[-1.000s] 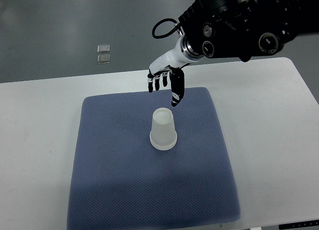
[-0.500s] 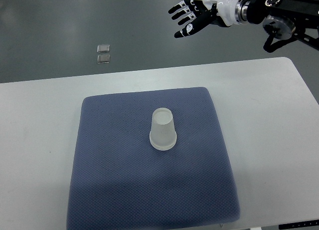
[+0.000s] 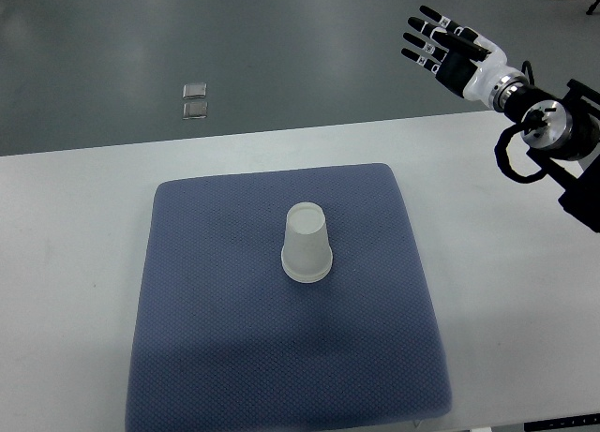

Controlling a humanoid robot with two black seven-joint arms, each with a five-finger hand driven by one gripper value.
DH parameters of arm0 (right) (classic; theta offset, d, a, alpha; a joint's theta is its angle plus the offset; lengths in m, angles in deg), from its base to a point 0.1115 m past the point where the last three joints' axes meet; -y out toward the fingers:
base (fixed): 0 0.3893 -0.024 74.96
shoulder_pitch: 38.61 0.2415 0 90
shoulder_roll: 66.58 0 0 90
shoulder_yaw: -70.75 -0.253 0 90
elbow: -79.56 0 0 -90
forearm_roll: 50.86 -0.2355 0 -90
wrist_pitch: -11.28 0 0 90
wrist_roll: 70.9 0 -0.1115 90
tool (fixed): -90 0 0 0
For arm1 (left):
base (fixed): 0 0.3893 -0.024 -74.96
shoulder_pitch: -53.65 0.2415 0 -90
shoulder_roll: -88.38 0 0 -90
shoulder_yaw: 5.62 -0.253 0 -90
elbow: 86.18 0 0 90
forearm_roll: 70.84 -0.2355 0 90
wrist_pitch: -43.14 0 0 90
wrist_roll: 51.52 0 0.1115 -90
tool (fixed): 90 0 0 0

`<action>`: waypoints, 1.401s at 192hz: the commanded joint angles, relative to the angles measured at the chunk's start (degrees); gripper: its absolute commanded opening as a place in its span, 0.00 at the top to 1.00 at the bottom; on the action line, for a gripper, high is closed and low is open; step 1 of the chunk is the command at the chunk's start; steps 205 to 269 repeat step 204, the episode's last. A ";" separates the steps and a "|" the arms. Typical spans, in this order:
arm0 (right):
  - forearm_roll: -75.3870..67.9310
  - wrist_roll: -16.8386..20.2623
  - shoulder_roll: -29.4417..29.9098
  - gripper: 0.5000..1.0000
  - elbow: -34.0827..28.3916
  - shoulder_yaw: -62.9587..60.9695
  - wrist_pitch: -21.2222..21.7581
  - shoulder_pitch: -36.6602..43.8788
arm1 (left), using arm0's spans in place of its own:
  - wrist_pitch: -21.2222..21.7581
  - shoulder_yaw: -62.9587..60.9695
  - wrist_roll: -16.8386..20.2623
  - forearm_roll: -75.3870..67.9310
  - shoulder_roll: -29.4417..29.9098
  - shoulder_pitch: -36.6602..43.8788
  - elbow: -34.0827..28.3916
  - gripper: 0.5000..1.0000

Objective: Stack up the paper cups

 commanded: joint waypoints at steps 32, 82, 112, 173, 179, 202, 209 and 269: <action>-0.21 -3.24 5.17 0.24 -0.15 -3.73 0.42 -4.24 | -0.01 0.01 0.01 -0.01 0.00 -0.04 -0.07 0.00; -0.21 -3.15 6.75 0.22 -0.06 -3.73 0.51 -5.82 | -0.01 -0.08 0.01 -0.01 0.00 0.05 0.01 0.00; -0.21 -3.32 7.10 0.20 -0.06 -3.73 0.50 -6.43 | -0.01 -0.08 0.01 -0.01 0.00 0.05 -0.07 0.00; 0.67 -3.50 7.10 0.15 -0.06 -3.73 5.07 -7.66 | -0.01 0.01 0.01 -0.01 0.00 0.05 0.10 0.00; 0.67 -3.41 7.19 0.15 -0.06 -3.73 5.07 -7.75 | -0.01 0.01 0.01 -0.01 0.00 0.05 0.10 0.00; 0.76 -3.50 7.19 0.15 -0.06 -3.73 4.99 -7.75 | -0.01 0.01 0.01 -0.01 0.00 0.05 0.10 0.00; 0.76 -3.50 7.19 0.15 0.02 -3.73 4.99 -7.75 | -0.01 0.01 0.01 -0.01 0.00 0.05 0.19 0.00; 0.76 -3.50 7.19 0.15 0.02 -3.73 4.99 -7.75 | -0.01 0.01 0.01 -0.01 0.00 0.05 0.19 0.00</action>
